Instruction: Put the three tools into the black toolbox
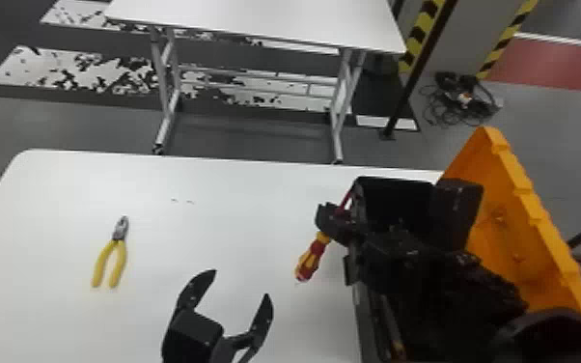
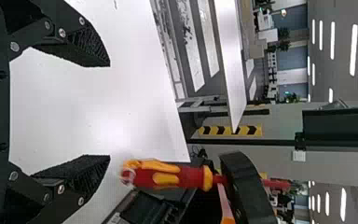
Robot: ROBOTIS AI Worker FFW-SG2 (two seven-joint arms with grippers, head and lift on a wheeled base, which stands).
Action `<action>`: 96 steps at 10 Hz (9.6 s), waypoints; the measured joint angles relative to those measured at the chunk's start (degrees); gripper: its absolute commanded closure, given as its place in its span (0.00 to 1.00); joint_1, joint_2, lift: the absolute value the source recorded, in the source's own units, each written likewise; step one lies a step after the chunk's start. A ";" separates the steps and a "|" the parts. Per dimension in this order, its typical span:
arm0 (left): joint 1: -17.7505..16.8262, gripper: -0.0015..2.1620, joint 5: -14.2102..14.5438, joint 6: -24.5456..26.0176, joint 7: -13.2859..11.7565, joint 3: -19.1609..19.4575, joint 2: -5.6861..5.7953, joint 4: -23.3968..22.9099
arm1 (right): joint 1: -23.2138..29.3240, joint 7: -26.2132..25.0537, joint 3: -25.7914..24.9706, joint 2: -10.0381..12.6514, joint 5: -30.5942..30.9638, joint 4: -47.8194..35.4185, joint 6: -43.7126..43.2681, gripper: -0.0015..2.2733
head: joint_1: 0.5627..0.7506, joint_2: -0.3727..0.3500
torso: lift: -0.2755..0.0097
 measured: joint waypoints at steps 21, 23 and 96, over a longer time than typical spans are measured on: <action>6.70 0.04 12.42 1.14 -2.56 29.21 -2.58 1.22 | 8.27 8.20 -3.19 -0.43 -4.58 7.66 -12.71 0.03 | 0.70 0.80 | 0.79; 4.51 0.04 13.64 2.11 -3.48 32.27 -3.99 5.09 | 8.83 8.41 -0.90 -1.03 -3.97 7.73 -13.25 0.03 | 0.70 0.89 | 0.79; -12.62 0.64 26.95 49.40 -48.60 31.13 -18.70 -2.72 | -1.40 15.01 6.22 -9.39 -10.35 7.11 13.64 0.03 | 0.70 0.44 | 0.79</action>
